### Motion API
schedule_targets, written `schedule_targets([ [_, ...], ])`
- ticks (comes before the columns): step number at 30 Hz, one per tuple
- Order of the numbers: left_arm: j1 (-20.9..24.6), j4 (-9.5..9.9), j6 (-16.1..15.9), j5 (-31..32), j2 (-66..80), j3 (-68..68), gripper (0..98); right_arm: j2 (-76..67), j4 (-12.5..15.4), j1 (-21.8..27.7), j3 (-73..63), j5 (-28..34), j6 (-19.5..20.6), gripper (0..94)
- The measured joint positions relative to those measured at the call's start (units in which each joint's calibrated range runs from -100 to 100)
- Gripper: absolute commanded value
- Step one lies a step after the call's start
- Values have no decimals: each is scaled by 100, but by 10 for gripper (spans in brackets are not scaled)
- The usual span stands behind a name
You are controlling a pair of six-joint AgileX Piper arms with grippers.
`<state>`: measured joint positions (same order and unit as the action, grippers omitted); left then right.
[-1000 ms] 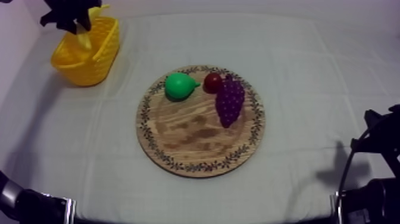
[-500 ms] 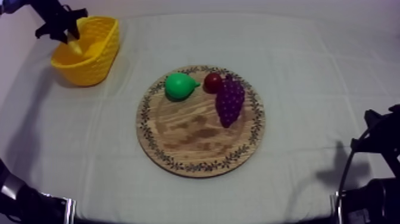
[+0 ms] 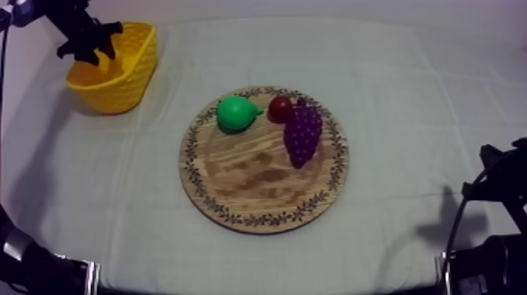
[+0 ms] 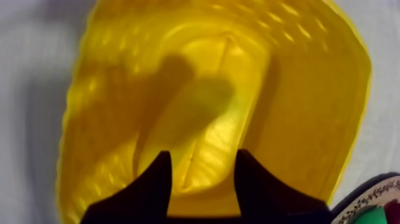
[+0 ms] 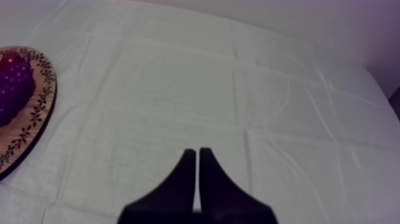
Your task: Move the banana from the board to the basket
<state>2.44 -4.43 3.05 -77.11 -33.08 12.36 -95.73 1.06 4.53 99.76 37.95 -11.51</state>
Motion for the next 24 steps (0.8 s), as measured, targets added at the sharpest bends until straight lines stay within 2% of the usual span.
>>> schedule_targets([
  [5, -8, -100, -116, 166, 304, -321, 325, 0, 0, 0, 0, 0, 0, 3],
  [10, -8, -189, -271, 293, 823, -802, 144, 0, 0, 0, 0, 0, 0, 3],
  [14, -1, -342, -493, 453, 1431, -1321, 58, 0, 0, 0, 0, 0, 0, 3],
  [18, -64, -430, -779, 735, 2254, -1981, 24, 0, 0, 0, 0, 0, 18, 3],
  [24, -261, -357, -1011, 1642, 3696, -3302, 14, 0, 0, 0, 0, 0, 1, 3],
])
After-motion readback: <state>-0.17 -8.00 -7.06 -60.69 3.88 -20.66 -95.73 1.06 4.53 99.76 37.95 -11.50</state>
